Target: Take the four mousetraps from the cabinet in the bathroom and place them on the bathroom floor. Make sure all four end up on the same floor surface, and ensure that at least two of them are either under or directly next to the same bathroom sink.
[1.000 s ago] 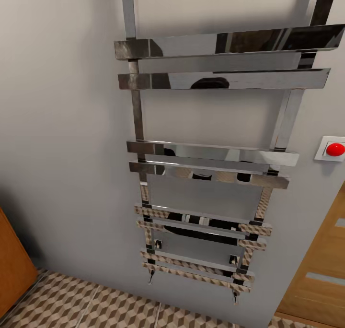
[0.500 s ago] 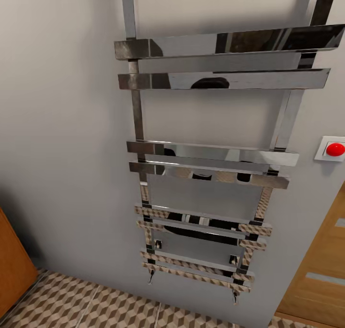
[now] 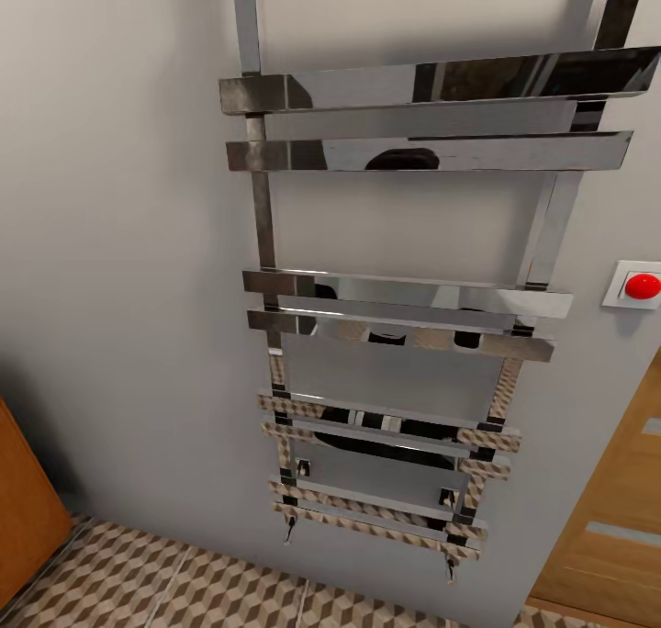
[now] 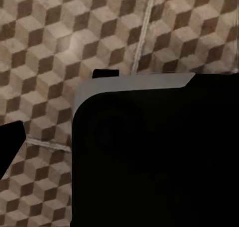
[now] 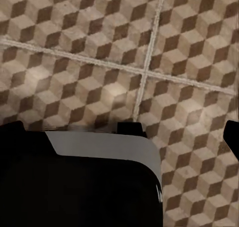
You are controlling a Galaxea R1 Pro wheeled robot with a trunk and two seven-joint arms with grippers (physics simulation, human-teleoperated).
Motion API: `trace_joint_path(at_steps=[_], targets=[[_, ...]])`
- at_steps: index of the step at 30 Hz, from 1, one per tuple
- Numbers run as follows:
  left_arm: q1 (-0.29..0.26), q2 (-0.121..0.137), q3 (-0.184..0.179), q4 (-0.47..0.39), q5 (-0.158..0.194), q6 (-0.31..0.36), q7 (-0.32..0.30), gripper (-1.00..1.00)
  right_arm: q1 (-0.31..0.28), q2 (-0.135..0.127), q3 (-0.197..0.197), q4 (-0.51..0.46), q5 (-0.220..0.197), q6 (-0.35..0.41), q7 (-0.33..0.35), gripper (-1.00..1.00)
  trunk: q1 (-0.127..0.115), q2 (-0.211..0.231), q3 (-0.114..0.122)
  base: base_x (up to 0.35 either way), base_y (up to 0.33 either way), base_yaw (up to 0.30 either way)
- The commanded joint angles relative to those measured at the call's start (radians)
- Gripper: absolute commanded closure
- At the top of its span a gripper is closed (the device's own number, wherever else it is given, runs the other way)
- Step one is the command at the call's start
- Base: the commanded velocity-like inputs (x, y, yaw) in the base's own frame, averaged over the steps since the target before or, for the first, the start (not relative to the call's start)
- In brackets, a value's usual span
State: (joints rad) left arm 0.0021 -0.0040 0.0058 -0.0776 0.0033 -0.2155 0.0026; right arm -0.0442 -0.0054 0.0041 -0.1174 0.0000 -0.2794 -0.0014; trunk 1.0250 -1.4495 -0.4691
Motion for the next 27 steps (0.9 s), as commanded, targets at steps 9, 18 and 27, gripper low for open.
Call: trace_joint_path(at_steps=[9, 18, 27], targets=[[-0.052, 0.002, 0.002, -0.099, 0.000, 0.004, 0.013, -1.00, -0.067, -0.001, 0.000, -0.049, -0.001, 0.009, -0.003, -1.00, 0.000, 0.000, -0.001, 0.000, 0.000, 0.000], [-0.146, 0.000, 0.003, -0.110, 0.002, 0.071, 0.101, -1.00, -0.123, 0.000, 0.000, -0.051, -0.002, 0.017, -0.003, -1.00, 0.000, 0.000, -0.001, 0.000, 0.000, 0.000], [-0.206, -0.009, 0.004, -0.159, 0.005, 0.086, 0.115, -1.00, -0.208, 0.002, 0.000, -0.051, -0.001, 0.112, -0.005, -1.00, 0.000, 0.000, -0.001, 0.000, 0.000, 0.000]])
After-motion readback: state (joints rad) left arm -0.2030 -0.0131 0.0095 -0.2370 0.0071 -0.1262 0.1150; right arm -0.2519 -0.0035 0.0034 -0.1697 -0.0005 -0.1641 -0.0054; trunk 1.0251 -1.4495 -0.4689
